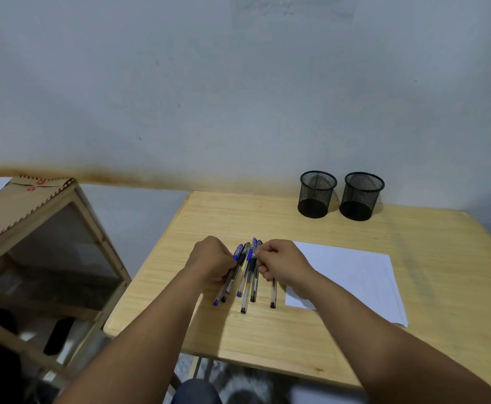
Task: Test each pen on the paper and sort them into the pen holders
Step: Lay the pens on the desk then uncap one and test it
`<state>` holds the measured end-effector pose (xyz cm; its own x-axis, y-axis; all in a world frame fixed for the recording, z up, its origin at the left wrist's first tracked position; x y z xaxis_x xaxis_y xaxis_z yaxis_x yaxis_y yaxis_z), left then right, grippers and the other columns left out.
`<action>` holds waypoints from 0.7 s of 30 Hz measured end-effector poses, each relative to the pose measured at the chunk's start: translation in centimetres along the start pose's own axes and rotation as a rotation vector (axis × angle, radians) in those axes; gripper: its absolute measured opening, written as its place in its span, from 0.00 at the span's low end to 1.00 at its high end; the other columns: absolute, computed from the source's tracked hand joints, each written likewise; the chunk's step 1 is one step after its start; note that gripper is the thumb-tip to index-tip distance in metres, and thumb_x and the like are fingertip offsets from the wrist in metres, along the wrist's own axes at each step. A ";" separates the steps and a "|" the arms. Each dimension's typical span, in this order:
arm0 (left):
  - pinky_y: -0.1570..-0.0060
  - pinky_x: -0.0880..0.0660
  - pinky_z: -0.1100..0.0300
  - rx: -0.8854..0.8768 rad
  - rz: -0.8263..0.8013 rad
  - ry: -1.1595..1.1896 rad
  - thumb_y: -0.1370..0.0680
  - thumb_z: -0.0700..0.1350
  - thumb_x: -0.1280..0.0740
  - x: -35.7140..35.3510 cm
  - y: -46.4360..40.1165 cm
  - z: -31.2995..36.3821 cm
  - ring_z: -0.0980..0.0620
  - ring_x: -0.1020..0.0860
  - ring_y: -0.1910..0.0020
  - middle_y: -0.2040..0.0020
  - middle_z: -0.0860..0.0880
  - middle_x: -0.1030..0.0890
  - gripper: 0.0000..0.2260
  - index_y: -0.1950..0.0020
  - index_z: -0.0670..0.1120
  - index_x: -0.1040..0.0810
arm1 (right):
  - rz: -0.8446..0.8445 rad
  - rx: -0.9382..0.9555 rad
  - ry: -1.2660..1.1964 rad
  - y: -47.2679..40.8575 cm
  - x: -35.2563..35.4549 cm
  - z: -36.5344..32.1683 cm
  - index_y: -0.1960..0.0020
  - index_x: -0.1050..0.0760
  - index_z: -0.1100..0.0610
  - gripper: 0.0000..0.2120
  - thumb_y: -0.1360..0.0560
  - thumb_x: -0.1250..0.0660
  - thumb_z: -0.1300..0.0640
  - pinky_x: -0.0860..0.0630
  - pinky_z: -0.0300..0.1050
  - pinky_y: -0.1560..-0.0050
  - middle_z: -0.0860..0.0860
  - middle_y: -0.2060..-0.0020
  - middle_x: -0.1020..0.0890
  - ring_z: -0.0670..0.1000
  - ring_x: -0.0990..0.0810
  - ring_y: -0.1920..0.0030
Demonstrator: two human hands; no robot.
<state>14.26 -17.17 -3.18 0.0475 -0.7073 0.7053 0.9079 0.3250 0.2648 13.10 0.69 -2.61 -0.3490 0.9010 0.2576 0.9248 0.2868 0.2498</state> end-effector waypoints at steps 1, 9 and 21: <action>0.65 0.18 0.47 -0.015 0.018 -0.007 0.31 0.38 0.30 0.1 0.1 0.0 0.46 0.22 0.70 0.68 0.42 0.19 0.04 0.64 0.38 0.17 | -0.015 -0.007 -0.054 0.1 -0.1 -0.2 0.52 0.20 0.61 0.08 0.22 0.37 0.60 0.25 0.42 0.64 0.53 0.64 0.20 0.50 0.24 0.66; 0.64 0.16 0.49 -0.101 0.107 0.281 0.28 0.40 0.30 0.9 1.4 2.4 0.44 0.16 0.61 0.59 0.39 0.16 0.06 0.60 0.37 0.18 | -0.009 0.019 -0.156 0.2 1.0 -0.5 0.50 0.20 0.59 0.07 0.22 0.37 0.62 0.26 0.46 0.61 0.53 0.62 0.18 0.50 0.23 0.65; 0.59 0.18 0.57 -0.179 -0.127 0.656 0.24 0.40 0.29 -3.2 3.6 8.7 0.50 0.17 0.62 0.57 0.44 0.15 0.04 0.54 0.41 0.16 | -0.009 0.086 -0.159 3.9 5.5 0.6 0.48 0.21 0.57 0.08 0.26 0.27 0.60 0.21 0.47 0.59 0.58 0.64 0.15 0.51 0.21 0.66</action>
<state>13.77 -8.29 1.20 0.1270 -0.9849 0.1176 0.9752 0.1456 0.1668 14.92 6.92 -0.76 -0.3351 0.9365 0.1036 0.9337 0.3154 0.1693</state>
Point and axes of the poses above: each hand's wrist, its own y-axis away from the middle knuckle, its own x-axis out of the back of the hand, z = x × y, the point moved 2 cm from there along -y, towards the middle knuckle
